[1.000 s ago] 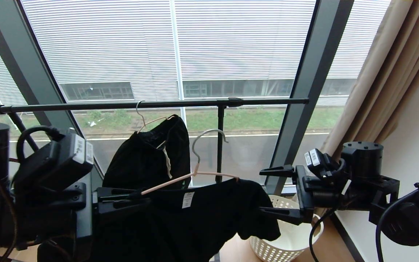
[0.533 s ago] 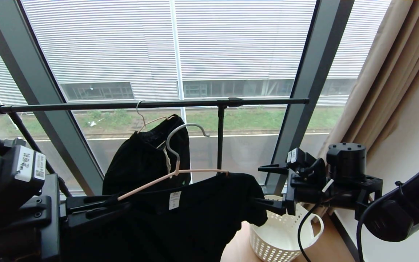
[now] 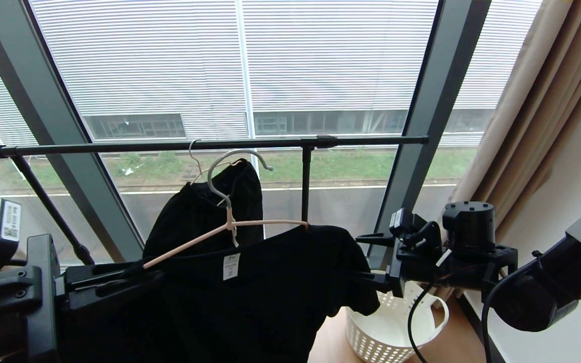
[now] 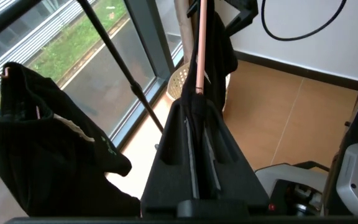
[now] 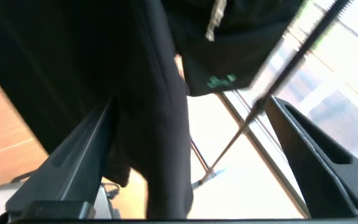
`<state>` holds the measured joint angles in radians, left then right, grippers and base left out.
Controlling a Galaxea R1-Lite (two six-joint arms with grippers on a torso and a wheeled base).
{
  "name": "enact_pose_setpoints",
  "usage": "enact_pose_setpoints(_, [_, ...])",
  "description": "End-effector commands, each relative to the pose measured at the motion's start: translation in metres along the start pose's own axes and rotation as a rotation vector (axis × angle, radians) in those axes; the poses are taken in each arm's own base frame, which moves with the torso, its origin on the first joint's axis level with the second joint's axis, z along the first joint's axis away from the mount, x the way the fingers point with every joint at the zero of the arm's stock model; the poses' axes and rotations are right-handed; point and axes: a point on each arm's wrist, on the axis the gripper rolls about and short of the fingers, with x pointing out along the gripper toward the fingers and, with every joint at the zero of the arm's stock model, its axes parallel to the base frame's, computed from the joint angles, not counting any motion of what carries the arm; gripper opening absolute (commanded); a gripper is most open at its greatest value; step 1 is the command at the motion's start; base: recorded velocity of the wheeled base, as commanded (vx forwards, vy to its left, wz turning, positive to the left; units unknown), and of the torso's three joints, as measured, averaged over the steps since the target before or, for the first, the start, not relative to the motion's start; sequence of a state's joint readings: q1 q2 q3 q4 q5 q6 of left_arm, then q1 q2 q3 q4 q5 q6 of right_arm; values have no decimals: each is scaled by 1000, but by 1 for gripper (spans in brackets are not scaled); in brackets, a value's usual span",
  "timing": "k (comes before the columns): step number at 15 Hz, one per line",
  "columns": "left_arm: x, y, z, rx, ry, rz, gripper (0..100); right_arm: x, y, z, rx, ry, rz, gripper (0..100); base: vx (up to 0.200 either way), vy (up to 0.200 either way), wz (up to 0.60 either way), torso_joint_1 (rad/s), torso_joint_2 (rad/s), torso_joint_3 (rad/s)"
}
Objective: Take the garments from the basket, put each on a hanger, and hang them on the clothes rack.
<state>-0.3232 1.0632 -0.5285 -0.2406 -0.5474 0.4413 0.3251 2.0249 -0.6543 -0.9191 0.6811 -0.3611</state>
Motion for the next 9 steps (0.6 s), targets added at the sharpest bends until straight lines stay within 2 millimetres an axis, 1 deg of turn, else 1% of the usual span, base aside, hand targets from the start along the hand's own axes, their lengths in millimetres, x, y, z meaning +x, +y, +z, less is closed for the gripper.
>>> enact_pose_setpoints(1, [-6, -1, 0, 2, -8, 24, 0, 3, -2, -1, 1, 2, -2, 0, 0, 0, 0, 0, 0, 0])
enact_pose_setpoints(3, [-8, -2, 1, -3, -14, 29, 0, 2, -4, -1, 2, 0, -8, 0, 0, 0, 0, 0, 0, 0])
enact_pose_setpoints(6, [-10, -2, 2, -23, -21, 33, 0, -5, -21, -1, 7, -11, -61, 0, 0, 0, 0, 0, 0, 0])
enact_pose_setpoints(9, [-11, -2, 2, -23, -22, 43, 0, -7, -34, -8, 21, -6, -93, 0, 0, 0, 0, 0, 0, 0])
